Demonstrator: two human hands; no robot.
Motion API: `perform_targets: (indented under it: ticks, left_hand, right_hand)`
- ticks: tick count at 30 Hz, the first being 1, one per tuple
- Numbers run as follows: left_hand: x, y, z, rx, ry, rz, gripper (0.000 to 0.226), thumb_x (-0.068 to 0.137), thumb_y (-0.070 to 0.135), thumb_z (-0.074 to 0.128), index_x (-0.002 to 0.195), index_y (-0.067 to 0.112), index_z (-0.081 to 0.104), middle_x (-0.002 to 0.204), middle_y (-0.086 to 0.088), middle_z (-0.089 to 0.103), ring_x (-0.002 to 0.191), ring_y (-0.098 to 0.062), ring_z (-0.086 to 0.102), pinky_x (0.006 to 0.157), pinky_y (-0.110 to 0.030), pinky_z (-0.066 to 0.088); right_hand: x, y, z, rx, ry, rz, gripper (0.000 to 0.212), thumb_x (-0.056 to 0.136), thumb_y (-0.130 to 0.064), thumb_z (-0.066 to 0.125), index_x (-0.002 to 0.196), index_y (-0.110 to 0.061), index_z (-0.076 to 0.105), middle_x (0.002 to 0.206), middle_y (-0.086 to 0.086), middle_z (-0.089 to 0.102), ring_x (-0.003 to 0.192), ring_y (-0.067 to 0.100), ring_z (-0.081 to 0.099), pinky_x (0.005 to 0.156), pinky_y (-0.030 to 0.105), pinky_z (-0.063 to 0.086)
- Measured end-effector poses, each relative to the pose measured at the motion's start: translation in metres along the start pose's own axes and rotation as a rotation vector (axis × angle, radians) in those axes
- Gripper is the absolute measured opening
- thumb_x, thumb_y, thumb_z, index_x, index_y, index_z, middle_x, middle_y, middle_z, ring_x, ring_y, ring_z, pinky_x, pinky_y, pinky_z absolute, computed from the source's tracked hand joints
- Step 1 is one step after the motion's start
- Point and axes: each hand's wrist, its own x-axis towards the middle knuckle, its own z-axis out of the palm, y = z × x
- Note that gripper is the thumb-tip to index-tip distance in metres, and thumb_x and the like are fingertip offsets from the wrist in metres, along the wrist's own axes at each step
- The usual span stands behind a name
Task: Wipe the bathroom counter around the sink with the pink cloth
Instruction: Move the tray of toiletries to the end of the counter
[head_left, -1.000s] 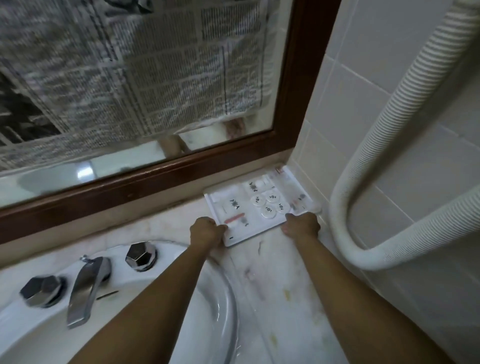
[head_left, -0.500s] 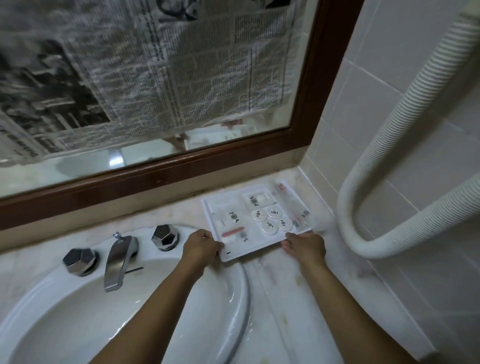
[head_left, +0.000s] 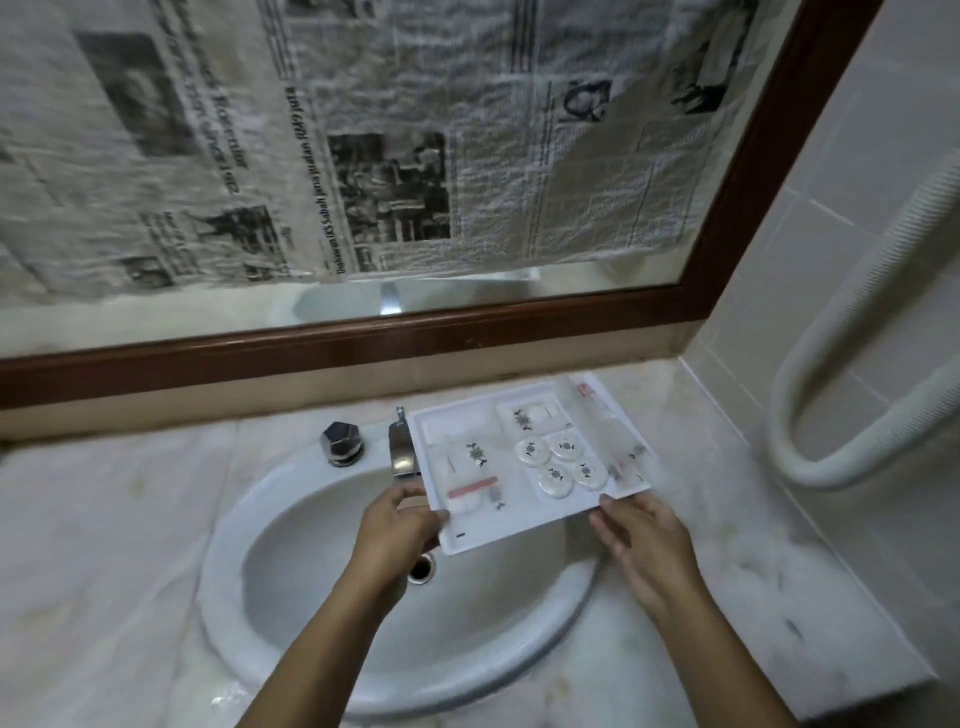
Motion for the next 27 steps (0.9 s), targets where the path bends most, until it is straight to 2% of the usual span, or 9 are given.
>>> perform_targets:
  ticks: [2, 4, 7, 10, 13, 18, 22, 25, 27]
  left_hand:
    - [-0.022, -0.001, -0.041, -0.035, 0.005, 0.014, 0.028, 0.089, -0.014, 0.062, 0.11, 0.004, 0.066, 0.1, -0.023, 0.078, 0.087, -0.04, 0.076, 0.071, -0.038, 0.063]
    - [-0.044, -0.004, -0.085, -0.07, 0.008, 0.036, 0.031, 0.089, -0.014, 0.061, 0.113, 0.004, 0.065, 0.099, -0.02, 0.079, 0.089, -0.038, 0.077, 0.069, -0.036, 0.062]
    - [-0.078, -0.007, -0.152, -0.113, 0.034, 0.087, 0.034, 0.082, -0.013, 0.066, 0.112, 0.002, 0.067, 0.096, -0.009, 0.081, 0.081, -0.029, 0.078, 0.063, -0.03, 0.062]
    - [-0.108, -0.011, -0.218, -0.118, 0.088, 0.11, 0.035, 0.08, -0.012, 0.069, 0.112, 0.003, 0.069, 0.103, -0.022, 0.078, 0.075, -0.027, 0.077, 0.06, -0.028, 0.06]
    - [-0.139, -0.017, -0.28, -0.111, 0.15, 0.122, 0.042, 0.074, -0.004, 0.073, 0.115, 0.004, 0.069, 0.101, -0.022, 0.079, 0.079, -0.029, 0.078, 0.064, -0.03, 0.061]
    - [-0.184, -0.03, -0.364, -0.133, 0.269, 0.14, 0.036, 0.088, -0.011, 0.063, 0.117, 0.008, 0.071, 0.1, -0.016, 0.081, 0.082, -0.026, 0.079, 0.069, -0.029, 0.06]
    - [-0.205, -0.049, -0.411, -0.194, 0.386, 0.131, 0.033, 0.09, -0.011, 0.063, 0.117, 0.006, 0.071, 0.098, -0.018, 0.08, 0.081, -0.026, 0.078, 0.068, -0.028, 0.061]
    - [-0.221, -0.067, -0.436, -0.247, 0.471, 0.123, 0.032, 0.091, -0.009, 0.064, 0.119, 0.006, 0.07, 0.1, -0.019, 0.08, 0.086, -0.029, 0.078, 0.077, -0.033, 0.062]
    - [-0.231, -0.078, -0.451, -0.285, 0.538, 0.111, 0.032, 0.091, -0.009, 0.065, 0.118, 0.006, 0.07, 0.099, -0.018, 0.08, 0.086, -0.029, 0.078, 0.075, -0.032, 0.062]
  right_hand:
    - [-0.03, 0.009, 0.014, 0.048, -0.066, 0.015, 0.034, 0.094, 0.003, 0.069, 0.127, -0.001, 0.066, 0.12, 0.015, 0.075, 0.098, 0.025, 0.076, 0.075, 0.029, 0.065]
    - [-0.06, 0.018, 0.028, 0.11, -0.128, 0.025, 0.033, 0.096, -0.001, 0.066, 0.129, -0.004, 0.06, 0.123, 0.018, 0.073, 0.089, 0.025, 0.08, 0.075, 0.034, 0.066]
    - [-0.101, 0.038, 0.049, 0.165, -0.228, 0.064, 0.04, 0.101, -0.017, 0.064, 0.139, -0.008, 0.053, 0.128, 0.024, 0.069, 0.093, 0.026, 0.08, 0.085, 0.042, 0.065]
    - [-0.138, 0.062, 0.078, 0.077, -0.273, 0.124, 0.038, 0.104, -0.031, 0.062, 0.137, -0.012, 0.06, 0.124, 0.024, 0.071, 0.098, 0.028, 0.079, 0.087, 0.043, 0.064]
    - [-0.169, 0.088, 0.109, -0.024, -0.303, 0.114, 0.029, 0.105, -0.027, 0.061, 0.124, -0.006, 0.065, 0.121, 0.024, 0.073, 0.095, 0.028, 0.079, 0.088, 0.042, 0.064]
    - [-0.201, 0.129, 0.162, -0.241, -0.393, 0.065, 0.031, 0.104, -0.017, 0.063, 0.124, 0.006, 0.068, 0.116, 0.022, 0.077, 0.103, 0.033, 0.073, 0.098, 0.043, 0.057]
    - [-0.213, 0.162, 0.206, -0.432, -0.439, 0.03, 0.013, 0.1, -0.01, 0.067, 0.107, 0.0, 0.074, 0.106, 0.022, 0.078, 0.094, 0.033, 0.073, 0.074, 0.03, 0.064]
    - [-0.22, 0.182, 0.237, -0.5, -0.513, 0.033, 0.007, 0.098, -0.005, 0.067, 0.099, 0.0, 0.073, 0.105, 0.025, 0.076, 0.092, 0.036, 0.071, 0.076, 0.03, 0.066]
    - [-0.225, 0.196, 0.255, -0.546, -0.581, 0.036, 0.007, 0.098, -0.005, 0.068, 0.1, -0.001, 0.073, 0.105, 0.025, 0.075, 0.096, 0.037, 0.069, 0.079, 0.03, 0.064]
